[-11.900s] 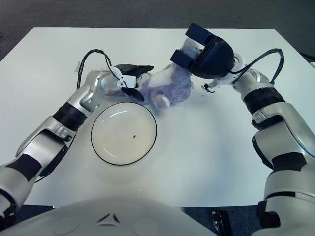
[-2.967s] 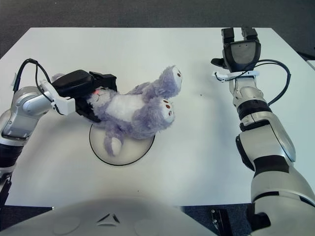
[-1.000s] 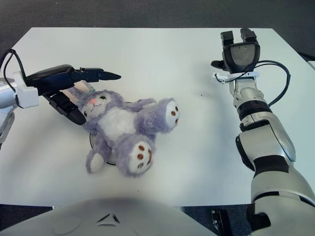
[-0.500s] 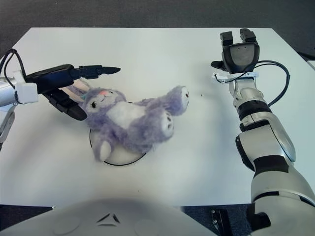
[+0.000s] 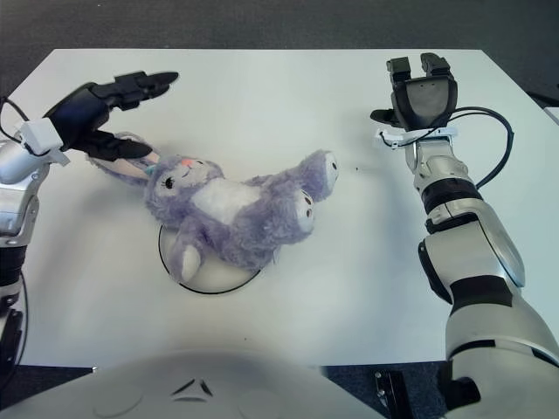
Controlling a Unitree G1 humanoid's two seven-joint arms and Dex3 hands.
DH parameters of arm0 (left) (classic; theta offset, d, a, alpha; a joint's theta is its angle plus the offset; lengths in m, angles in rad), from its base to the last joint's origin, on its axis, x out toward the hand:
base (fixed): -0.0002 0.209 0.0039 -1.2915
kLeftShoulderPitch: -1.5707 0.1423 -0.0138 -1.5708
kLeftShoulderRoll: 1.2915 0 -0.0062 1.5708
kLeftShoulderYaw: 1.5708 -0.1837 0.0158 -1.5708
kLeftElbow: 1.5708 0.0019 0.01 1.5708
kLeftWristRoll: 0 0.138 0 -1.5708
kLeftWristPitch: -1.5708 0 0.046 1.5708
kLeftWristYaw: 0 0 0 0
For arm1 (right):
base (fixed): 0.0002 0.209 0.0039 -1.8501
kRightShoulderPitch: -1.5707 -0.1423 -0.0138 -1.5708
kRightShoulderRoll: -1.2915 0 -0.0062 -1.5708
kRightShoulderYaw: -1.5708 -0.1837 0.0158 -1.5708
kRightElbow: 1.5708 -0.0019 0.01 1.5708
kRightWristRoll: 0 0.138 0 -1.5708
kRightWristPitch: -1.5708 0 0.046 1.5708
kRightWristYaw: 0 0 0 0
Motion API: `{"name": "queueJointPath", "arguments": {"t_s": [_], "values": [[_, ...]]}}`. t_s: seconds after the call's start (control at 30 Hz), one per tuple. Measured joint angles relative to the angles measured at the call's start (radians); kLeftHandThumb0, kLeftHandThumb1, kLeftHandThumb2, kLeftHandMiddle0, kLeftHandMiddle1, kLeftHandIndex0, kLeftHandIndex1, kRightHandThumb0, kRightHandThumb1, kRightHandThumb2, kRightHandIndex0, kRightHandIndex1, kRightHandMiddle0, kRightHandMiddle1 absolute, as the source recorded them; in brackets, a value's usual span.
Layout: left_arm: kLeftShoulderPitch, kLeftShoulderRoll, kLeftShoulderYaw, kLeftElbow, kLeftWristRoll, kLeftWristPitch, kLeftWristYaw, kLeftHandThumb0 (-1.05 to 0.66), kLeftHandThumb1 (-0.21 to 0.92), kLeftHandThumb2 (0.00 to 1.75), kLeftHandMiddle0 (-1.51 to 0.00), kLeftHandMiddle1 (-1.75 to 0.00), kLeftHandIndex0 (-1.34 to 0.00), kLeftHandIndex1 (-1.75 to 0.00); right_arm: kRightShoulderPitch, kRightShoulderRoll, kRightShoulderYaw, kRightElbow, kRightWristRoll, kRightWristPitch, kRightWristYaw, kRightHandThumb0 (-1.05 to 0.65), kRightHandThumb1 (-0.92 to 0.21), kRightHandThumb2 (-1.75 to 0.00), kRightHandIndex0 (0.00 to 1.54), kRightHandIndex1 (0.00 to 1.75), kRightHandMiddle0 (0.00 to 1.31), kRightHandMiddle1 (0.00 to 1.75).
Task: Put the doll into the plate.
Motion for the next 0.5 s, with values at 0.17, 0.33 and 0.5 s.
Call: {"name": "queueJointPath", "arguments": {"t_s": [0.17,0.33,0.5], "values": [[-0.001,-0.148,0.021,0.074,0.004,-0.049,0.158,-0.03,0.91,0.08,-0.78,-1.0,-0.56,-1.19,0.045,0.059,-0.08,-0.085,0.134,-0.094,0.054,-0.46,-0.92,-0.32,0.47,0.77,0.3,0.89],[-0.008,-0.2,0.021,0.161,-0.005,-0.107,0.184,-0.01,0.92,0.09,-0.69,-1.2,-0.6,-1.14,0.072,0.097,-0.123,-0.139,0.204,-0.121,0.111,-0.4,-0.92,-0.35,0.43,1.23,0.32,1.25],[-0.065,-0.226,0.046,0.354,-0.045,-0.229,0.183,-0.01,0.92,0.12,-0.6,-1.37,-0.61,-1.09,0.099,0.164,-0.224,-0.205,0.403,-0.149,0.251,-0.36,-0.92,-0.38,0.37,1.65,0.32,1.56]]}}
